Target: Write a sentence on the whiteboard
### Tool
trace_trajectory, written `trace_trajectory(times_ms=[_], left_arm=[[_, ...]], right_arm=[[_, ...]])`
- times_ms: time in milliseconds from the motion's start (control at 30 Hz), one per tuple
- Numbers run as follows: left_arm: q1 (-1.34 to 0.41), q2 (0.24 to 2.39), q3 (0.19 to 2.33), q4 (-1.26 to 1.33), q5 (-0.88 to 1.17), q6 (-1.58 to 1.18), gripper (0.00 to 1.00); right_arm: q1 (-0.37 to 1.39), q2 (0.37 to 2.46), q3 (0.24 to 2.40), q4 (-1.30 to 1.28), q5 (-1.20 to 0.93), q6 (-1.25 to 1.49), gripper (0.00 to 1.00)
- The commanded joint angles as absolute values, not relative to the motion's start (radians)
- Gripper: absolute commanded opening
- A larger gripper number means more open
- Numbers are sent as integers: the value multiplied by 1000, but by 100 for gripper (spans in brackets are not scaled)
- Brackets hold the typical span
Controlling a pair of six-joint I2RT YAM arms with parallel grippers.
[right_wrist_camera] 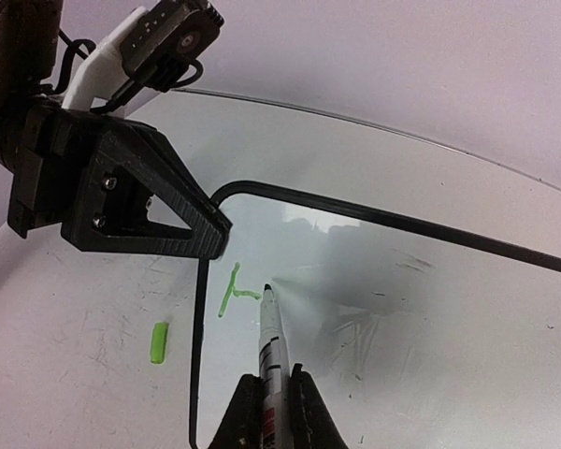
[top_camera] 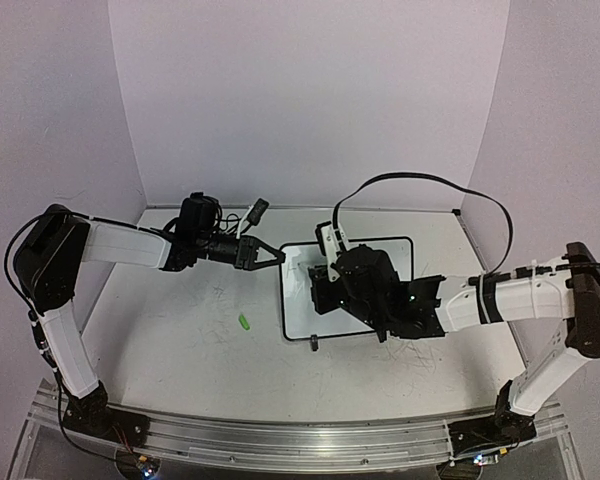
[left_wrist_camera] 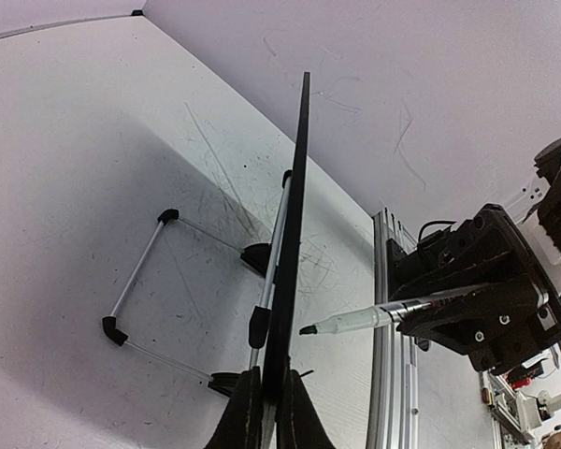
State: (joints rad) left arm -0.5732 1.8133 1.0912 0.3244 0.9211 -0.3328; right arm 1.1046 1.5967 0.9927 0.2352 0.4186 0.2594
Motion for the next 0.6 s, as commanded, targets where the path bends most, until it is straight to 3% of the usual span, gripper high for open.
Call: trace_trajectory(times_ms=[0, 567], left_arm=[[-584, 1769, 1090, 339, 958, -350, 0], [-584, 1767, 1088, 339, 960, -350, 0]], right_arm=[[1097, 1611, 1044, 262, 418, 242, 0], [1079, 1641, 1063, 250, 420, 248, 0]])
